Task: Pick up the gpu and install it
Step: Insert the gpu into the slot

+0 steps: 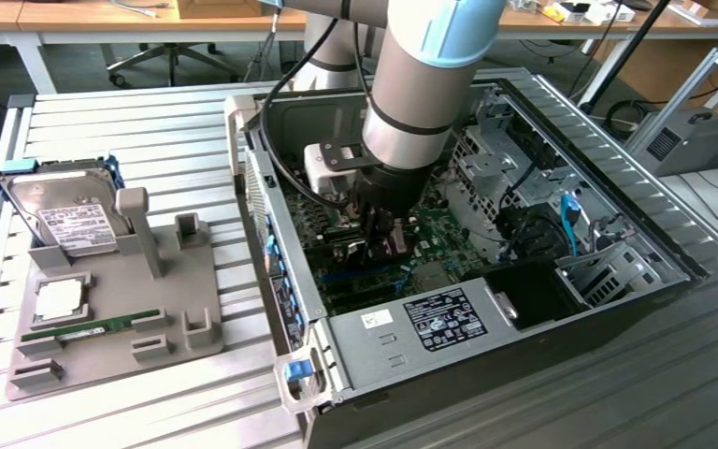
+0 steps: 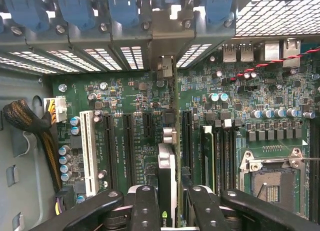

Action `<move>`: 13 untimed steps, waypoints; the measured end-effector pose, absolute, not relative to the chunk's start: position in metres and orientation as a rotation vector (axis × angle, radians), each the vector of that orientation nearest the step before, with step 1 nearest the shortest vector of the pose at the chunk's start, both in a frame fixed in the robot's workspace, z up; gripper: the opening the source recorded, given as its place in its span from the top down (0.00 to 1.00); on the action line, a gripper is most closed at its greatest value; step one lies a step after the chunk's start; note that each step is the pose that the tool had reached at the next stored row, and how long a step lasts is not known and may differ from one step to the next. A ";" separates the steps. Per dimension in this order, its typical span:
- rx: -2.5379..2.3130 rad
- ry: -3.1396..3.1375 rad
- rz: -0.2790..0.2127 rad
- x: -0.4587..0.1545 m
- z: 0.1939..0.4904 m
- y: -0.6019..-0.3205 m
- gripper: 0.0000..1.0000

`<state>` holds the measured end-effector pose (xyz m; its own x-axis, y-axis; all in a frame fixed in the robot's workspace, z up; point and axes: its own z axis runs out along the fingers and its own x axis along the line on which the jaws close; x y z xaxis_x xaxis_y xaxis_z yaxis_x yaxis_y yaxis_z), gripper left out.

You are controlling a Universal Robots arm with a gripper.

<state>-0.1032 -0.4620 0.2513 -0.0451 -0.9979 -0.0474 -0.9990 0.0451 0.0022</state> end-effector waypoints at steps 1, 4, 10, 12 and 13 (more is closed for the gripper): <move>-2.148 2.247 0.054 -0.103 0.251 -0.462 0.73; -2.148 2.247 0.053 -0.103 0.251 -0.462 0.73; -2.148 2.247 0.053 -0.103 0.251 -0.462 0.73; -2.148 2.247 0.053 -0.103 0.251 -0.462 0.73; -2.148 2.247 0.053 -0.103 0.251 -0.462 0.73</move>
<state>-0.1032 -0.4620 0.2513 -0.0449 -0.9979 -0.0474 -0.9990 0.0449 0.0022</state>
